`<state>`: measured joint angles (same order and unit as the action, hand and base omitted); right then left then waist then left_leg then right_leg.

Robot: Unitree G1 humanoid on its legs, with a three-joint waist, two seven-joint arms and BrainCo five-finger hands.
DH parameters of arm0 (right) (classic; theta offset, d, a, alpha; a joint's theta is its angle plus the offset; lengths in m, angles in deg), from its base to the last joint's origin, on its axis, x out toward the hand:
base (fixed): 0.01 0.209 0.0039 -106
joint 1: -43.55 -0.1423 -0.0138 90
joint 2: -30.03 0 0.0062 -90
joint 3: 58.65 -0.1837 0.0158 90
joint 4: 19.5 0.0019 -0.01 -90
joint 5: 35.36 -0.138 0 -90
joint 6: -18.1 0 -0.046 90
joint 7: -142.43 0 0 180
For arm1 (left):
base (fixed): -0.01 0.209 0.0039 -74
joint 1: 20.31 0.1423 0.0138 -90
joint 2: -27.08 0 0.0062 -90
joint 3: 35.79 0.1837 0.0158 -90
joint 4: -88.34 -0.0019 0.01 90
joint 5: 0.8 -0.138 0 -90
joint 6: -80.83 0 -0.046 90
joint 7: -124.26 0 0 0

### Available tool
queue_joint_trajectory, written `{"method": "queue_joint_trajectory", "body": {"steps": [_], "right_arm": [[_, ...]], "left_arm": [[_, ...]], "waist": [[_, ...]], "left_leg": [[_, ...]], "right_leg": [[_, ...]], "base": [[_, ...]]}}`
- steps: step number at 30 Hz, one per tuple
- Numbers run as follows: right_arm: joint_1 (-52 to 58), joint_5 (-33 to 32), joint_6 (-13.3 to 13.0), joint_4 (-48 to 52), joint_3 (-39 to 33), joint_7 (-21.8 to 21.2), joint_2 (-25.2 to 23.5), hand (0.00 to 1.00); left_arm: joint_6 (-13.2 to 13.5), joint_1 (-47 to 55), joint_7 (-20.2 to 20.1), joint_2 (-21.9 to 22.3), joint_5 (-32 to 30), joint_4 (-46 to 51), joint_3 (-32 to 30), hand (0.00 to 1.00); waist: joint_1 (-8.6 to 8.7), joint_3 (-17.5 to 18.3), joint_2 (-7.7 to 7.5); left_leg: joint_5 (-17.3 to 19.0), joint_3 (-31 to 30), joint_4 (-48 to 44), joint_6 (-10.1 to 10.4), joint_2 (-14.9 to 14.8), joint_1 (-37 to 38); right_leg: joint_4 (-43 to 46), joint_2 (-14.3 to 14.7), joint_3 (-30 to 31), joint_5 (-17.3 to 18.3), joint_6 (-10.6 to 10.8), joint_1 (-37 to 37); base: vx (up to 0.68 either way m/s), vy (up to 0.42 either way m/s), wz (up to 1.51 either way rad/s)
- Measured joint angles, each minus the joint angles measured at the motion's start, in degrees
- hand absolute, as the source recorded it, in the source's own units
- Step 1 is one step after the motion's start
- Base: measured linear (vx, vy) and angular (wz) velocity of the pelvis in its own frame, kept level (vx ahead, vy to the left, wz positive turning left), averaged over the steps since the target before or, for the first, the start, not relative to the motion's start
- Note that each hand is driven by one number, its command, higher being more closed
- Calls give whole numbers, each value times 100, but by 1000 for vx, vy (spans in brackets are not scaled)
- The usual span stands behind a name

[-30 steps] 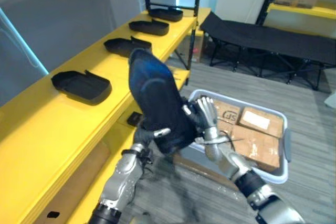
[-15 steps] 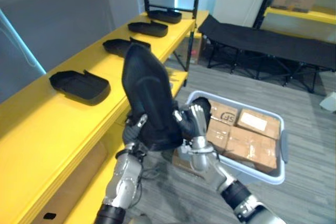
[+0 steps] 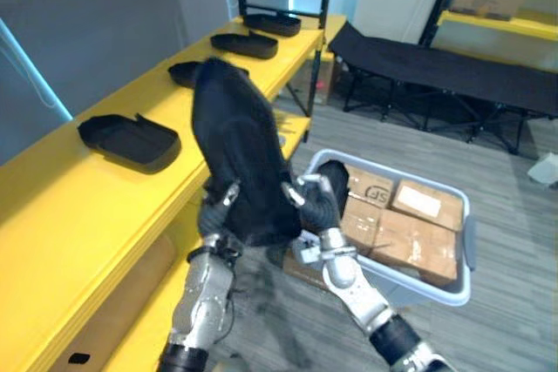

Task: Walk over and take plastic housings, then place them on the shelf

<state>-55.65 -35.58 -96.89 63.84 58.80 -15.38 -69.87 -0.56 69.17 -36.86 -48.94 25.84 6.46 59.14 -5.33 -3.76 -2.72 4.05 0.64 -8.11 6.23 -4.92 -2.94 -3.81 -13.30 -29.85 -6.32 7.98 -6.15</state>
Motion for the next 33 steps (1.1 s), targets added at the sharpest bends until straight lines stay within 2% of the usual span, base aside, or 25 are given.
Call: {"method": "queue_joint_trajectory", "body": {"steps": [2,4,6,8,9,12,14,16,20,22,24,27,29,31,32,33], "right_arm": [[98,-357,-76,481,-407,-121,-32,0],[246,-873,-391,1157,-1115,-246,-84,0],[382,-972,-487,1493,-1536,-233,-97,0],[756,-1106,-502,1698,-1995,-215,-105,0],[872,-1164,-485,1699,-2087,-209,-111,0],[1559,-1453,-164,1600,-2402,-223,-283,0],[1988,-1485,60,1253,-2628,-232,-376,0],[2402,-1698,305,582,-2898,-306,-421,0],[2881,-2039,332,153,-3241,-545,-475,0],[2895,-2264,261,205,-3178,-866,-483,0],[2811,-2348,230,252,-3103,-1033,-479,0],[2462,-2372,230,246,-2831,-1387,-451,0],[2053,-2323,234,138,-2468,-1519,-376,0],[1749,-2011,239,90,-2114,-1523,-339,0],[1535,-1834,258,66,-1818,-1544,-289,0],[1491,-1810,274,61,-1761,-1560,-283,0]], "left_arm": [[232,4,323,45,-625,166,-323,100],[438,101,682,44,-1268,230,-735,100],[537,192,913,44,-1532,245,-976,100],[633,350,1234,50,-1840,284,-1155,100],[657,379,1259,55,-1845,285,-1166,100],[908,539,1351,190,-1872,328,-1160,100],[1028,578,1380,301,-1869,341,-1153,100],[1069,819,1402,322,-1864,507,-1116,100],[1126,1014,1398,500,-1785,555,-1100,100],[1129,1151,1410,500,-1792,716,-1105,100],[1129,1223,1472,490,-1835,864,-1128,100],[1128,1239,1688,475,-2040,1107,-1374,100],[1119,1294,1885,474,-2111,1302,-1662,100],[1073,1394,1985,477,-2122,1540,-1929,100],[1028,1468,2099,488,-2215,1690,-2162,100],[1022,1483,2116,491,-2223,1718,-2215,100]], "waist": [[11,-3,-5],[12,1,-34],[22,3,-58],[155,19,-105],[173,20,-109],[318,25,-115],[392,17,-103],[570,-2,-65],[676,-41,36],[733,-41,38],[727,-41,38],[612,-46,46],[470,-66,77],[358,-72,86],[147,-72,86],[118,-72,86]], "left_leg": [[1,17,0,1,-4,21],[6,129,56,7,-26,126],[20,204,69,13,-37,179],[36,269,78,12,-47,196],[44,298,78,17,-52,203],[78,528,83,16,-89,205],[104,650,85,30,-127,234],[134,788,140,47,-168,327],[182,921,180,43,-173,399],[187,926,201,45,-174,400],[187,922,212,45,-170,405],[185,857,237,43,-148,394],[180,632,264,32,-93,374],[167,401,258,15,-37,273],[118,155,253,7,5,199],[113,116,245,4,11,173]], "right_leg": [[0,0,14,1,-1,-2],[1,3,103,18,-24,-13],[1,3,180,27,-37,-4],[1,2,228,34,-42,20],[1,4,264,34,-42,37],[9,14,498,31,-43,203],[10,40,636,22,-34,258],[9,68,754,2,-3,272],[-21,73,876,-11,18,295],[-50,83,887,-27,37,293],[-52,81,886,-29,40,287],[-69,64,817,-32,46,247],[-72,31,589,-10,54,107],[-72,-5,298,41,63,10],[-72,-16,72,46,69,-42],[-71,-15,5,46,68,-57]], "base": [[0,0,-5],[-2,8,-19],[-3,27,-22],[-4,30,-15],[-2,29,-25],[4,24,-35],[29,15,-35],[36,3,-28],[35,23,-19],[8,7,-2],[0,0,0],[-13,14,12],[-30,25,41],[-9,31,70],[10,33,81],[21,24,83]]}}
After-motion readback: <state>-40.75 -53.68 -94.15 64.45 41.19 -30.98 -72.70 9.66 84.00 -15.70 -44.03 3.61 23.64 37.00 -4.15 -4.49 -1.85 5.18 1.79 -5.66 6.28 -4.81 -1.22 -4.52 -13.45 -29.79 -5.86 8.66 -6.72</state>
